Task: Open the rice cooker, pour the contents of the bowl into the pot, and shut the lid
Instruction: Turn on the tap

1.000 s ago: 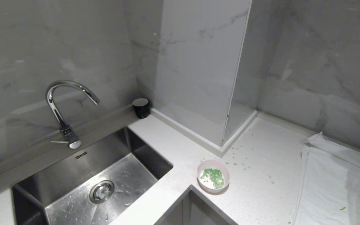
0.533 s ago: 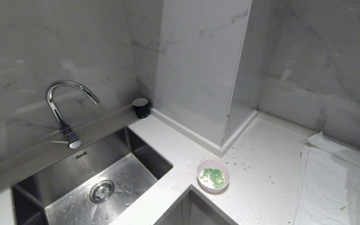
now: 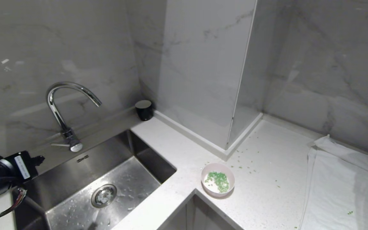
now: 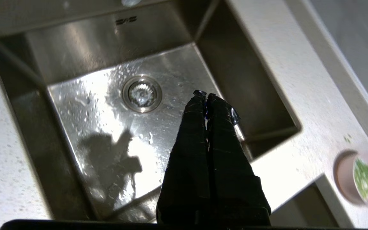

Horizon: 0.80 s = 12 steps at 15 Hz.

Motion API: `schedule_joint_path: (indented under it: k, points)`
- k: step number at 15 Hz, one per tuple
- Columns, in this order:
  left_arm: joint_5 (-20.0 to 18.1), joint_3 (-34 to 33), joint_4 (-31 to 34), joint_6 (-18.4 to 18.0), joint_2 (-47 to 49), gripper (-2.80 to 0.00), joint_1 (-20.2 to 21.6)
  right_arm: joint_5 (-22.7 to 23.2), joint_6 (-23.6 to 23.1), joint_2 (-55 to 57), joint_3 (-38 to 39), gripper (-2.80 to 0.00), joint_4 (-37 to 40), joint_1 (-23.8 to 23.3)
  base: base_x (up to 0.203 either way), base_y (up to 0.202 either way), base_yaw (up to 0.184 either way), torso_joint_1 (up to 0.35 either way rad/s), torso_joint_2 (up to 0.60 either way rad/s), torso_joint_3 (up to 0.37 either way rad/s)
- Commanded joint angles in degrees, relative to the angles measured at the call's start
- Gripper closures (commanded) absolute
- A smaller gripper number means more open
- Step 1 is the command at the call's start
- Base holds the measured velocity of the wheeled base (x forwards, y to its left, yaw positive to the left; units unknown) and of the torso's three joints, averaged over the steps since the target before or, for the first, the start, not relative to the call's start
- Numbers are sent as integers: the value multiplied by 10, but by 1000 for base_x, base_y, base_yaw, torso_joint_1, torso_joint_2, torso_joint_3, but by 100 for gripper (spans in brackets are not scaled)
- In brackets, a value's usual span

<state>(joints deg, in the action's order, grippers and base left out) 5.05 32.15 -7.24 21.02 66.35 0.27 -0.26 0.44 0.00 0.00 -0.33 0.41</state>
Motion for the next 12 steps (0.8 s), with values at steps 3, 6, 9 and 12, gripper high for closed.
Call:
schedule_joint_path:
  k: [3, 6, 9, 12]
  points:
    - [69, 53, -33, 48, 225, 0, 2, 0, 0, 0, 1, 0, 0, 0, 0, 0, 0, 0, 0, 0]
    - [115, 101, -41, 76, 291, 0, 13, 0, 0, 0, 1, 0, 0, 0, 0, 0, 0, 0, 0, 0]
    - [119, 134, -42, 77, 347, -280, 46, 0, 0, 0, 1, 0, 0, 0, 0, 0, 0, 0, 0, 0]
    - [118, 174, -42, 72, 376, -280, 74, 0, 0, 0, 1, 0, 0, 0, 0, 0, 0, 0, 0, 0]
